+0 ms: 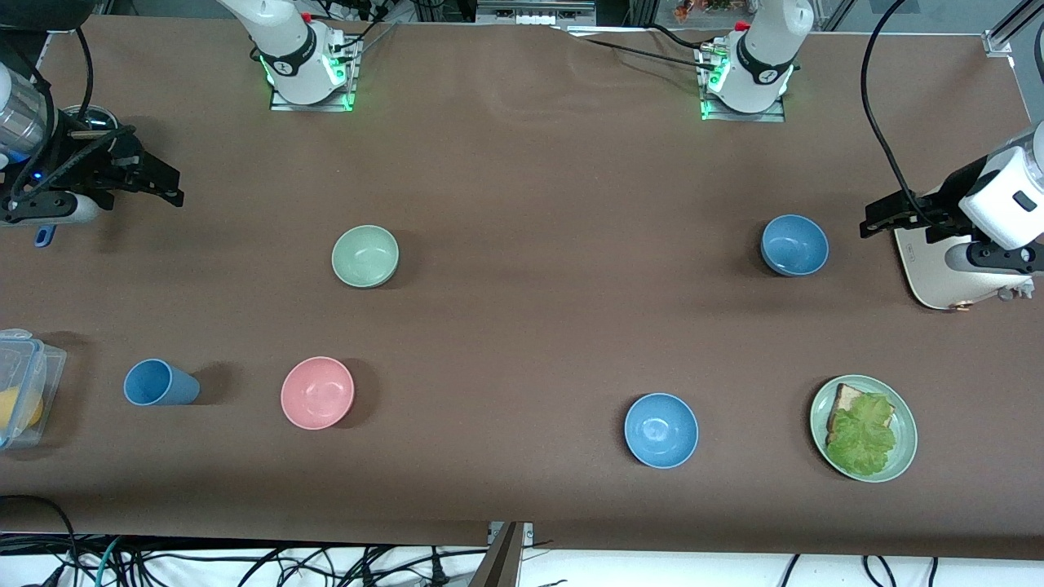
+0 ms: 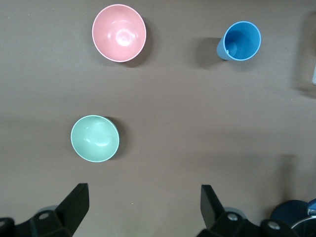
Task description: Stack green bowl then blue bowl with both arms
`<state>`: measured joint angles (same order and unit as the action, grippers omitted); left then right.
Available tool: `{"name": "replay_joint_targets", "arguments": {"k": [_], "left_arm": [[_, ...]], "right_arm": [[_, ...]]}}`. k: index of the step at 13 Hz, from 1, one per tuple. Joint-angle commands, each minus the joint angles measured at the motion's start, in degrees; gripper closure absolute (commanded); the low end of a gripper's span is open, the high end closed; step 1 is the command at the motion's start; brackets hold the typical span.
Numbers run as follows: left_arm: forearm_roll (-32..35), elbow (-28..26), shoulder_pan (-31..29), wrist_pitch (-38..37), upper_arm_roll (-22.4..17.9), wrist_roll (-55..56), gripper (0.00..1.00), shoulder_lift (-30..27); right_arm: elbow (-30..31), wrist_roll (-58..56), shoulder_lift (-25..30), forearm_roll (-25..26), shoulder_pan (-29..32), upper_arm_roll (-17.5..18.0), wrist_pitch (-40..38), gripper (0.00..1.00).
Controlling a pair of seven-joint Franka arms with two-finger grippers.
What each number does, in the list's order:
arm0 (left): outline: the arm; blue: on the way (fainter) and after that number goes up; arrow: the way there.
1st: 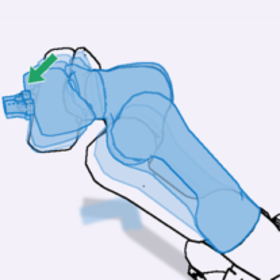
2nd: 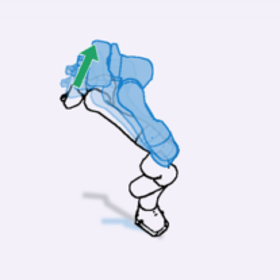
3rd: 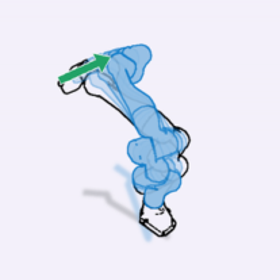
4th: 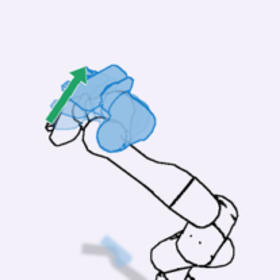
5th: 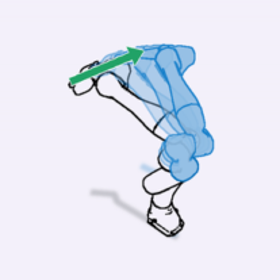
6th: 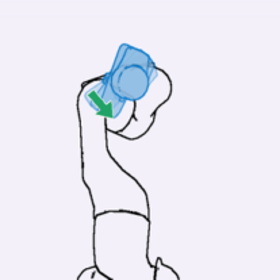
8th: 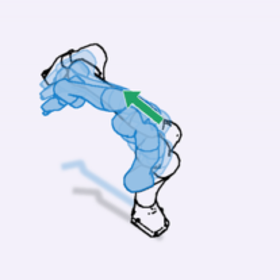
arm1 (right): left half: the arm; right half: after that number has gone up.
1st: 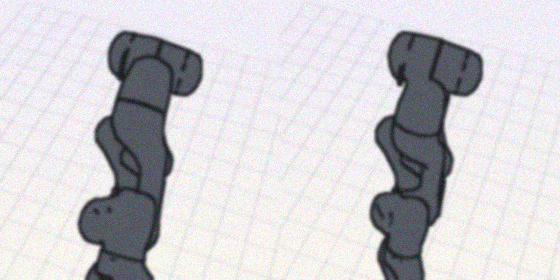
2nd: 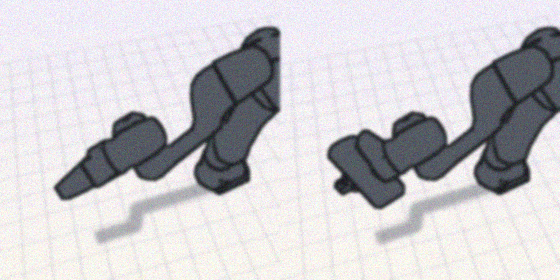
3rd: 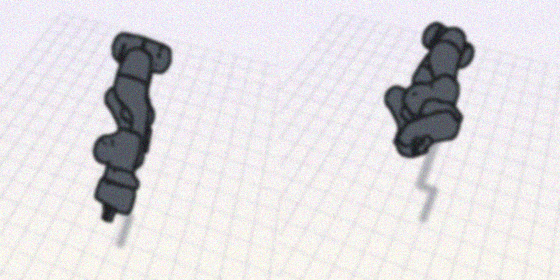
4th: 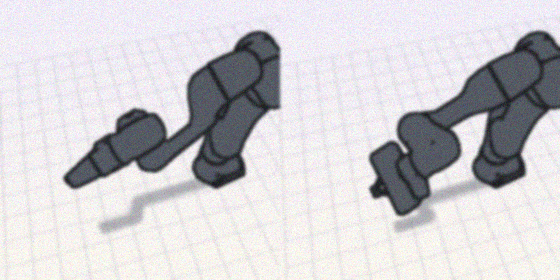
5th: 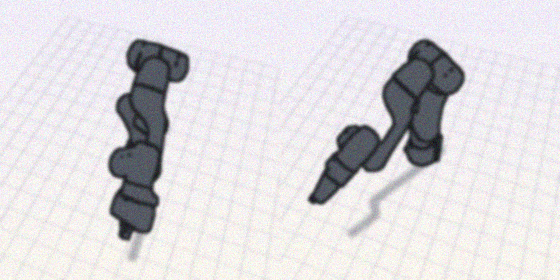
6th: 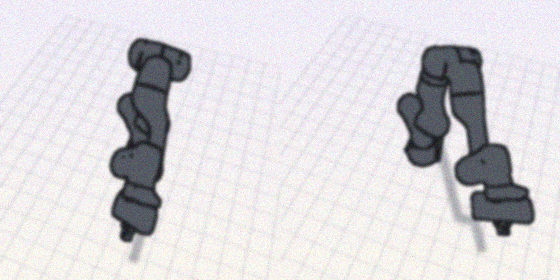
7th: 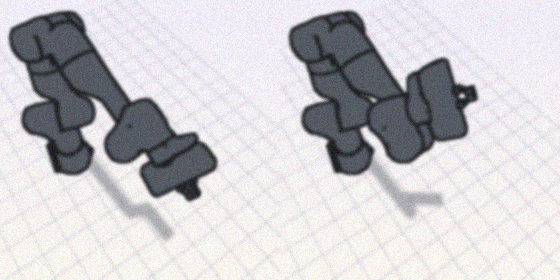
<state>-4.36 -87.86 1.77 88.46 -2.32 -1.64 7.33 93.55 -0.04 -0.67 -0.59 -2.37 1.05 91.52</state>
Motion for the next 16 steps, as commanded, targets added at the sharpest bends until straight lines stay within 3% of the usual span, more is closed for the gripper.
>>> {"name": "replay_joint_targets", "arguments": {"k": [1,11,16], "left_arm": [[1.64,1.11,0.25,-0.83,0.03,-0.03,0.0,0.23],[1.64,1.03,0.25,-0.74,0.03,-0.03,0.0,0.23],[1.55,1.11,0.25,-0.74,0.03,-0.03,0.0,0.32]], "right_arm": [[-0.82,-0.05,-0.03,-0.11,0.26,0.19,-0.64,0.0],[-0.82,-0.05,-0.03,-0.29,0.26,0.19,-0.38,0.0],[-1.09,-0.66,-6.62,-0.2,-1.32,0.62,0.94,0.0]]}}
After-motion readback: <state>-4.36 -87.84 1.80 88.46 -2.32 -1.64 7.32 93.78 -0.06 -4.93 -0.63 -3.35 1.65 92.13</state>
